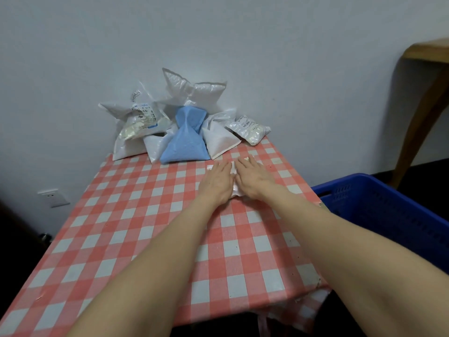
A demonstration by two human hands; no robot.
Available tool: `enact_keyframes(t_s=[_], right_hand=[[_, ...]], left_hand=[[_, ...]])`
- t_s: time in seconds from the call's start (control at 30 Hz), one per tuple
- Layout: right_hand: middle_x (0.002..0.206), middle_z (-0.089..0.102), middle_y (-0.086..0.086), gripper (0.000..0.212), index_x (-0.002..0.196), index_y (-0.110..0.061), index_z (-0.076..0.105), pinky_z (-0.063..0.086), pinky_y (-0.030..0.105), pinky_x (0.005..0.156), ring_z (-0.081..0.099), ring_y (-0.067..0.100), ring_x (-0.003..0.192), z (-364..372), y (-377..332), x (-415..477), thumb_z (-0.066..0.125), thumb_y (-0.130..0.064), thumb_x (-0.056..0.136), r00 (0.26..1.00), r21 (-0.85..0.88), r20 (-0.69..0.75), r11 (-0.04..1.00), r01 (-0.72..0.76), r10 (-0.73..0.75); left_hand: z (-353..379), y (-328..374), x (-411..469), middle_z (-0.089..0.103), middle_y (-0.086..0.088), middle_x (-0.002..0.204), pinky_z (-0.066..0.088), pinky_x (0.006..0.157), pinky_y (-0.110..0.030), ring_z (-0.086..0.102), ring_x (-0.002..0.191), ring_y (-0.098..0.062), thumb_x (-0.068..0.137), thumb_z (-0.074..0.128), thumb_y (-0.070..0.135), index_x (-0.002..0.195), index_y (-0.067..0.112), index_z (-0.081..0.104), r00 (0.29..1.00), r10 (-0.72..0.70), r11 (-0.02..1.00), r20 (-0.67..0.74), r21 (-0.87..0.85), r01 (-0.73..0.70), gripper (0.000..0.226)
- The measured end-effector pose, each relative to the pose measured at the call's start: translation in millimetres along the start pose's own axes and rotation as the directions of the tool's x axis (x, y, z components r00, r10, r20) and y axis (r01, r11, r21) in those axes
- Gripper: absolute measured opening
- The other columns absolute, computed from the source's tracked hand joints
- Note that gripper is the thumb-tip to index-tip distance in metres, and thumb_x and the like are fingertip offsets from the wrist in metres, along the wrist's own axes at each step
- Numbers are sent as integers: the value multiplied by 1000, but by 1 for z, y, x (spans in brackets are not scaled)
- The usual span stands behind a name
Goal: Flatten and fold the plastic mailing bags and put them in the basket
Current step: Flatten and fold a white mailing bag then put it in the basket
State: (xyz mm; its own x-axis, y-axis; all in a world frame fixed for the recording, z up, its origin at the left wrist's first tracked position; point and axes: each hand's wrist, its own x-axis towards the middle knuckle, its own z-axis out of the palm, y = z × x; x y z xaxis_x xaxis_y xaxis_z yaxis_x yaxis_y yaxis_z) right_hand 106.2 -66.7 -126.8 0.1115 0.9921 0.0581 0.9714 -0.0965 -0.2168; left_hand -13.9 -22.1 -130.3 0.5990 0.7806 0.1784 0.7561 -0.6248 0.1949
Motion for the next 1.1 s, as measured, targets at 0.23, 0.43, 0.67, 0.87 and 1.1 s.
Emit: enact_keyframes(t_s=[0.23,0.43,0.67,0.87,1.1], right_hand=[[162,4,4,55,154,-11,12,6,45,121,-4,28,149,4,7,0,16,-32,103,992,68,110,996,-65,57],[163,4,3,56,154,-13,10,2,45,121,-6,28,149,9,7,0,13,-35,103,988,104,129,990,-93,80],[163,3,2,56,155,-15,10,1,46,120,-7,28,149,11,5,-2,13,-36,103,985,136,131,982,-127,109],[163,4,1,57,155,-16,11,1,48,120,-7,28,149,13,5,0,12,-37,102,982,146,136,978,-150,130],[162,7,2,56,154,-16,15,1,49,120,-6,28,149,13,4,-1,12,-37,102,981,146,141,977,-157,136]], left_hand=[[4,-4,-2,21,-8,158,19,117,-44,19,144,-28,104,18,30,151,8,16,990,-50,999,131,-13,53,52],[9,-6,-1,19,-8,158,18,117,-44,17,145,-28,103,16,31,151,9,15,987,-71,997,143,-3,72,53],[13,-6,-2,12,-6,160,13,119,-43,10,147,-24,103,15,34,152,13,13,986,-97,994,138,-42,103,53],[18,-7,-1,14,-7,159,15,119,-44,12,147,-23,103,15,34,152,13,15,988,-97,994,122,-39,103,54],[20,-9,1,21,-7,157,21,116,-46,21,143,-25,102,15,32,150,11,20,987,-103,994,125,-26,107,53]])
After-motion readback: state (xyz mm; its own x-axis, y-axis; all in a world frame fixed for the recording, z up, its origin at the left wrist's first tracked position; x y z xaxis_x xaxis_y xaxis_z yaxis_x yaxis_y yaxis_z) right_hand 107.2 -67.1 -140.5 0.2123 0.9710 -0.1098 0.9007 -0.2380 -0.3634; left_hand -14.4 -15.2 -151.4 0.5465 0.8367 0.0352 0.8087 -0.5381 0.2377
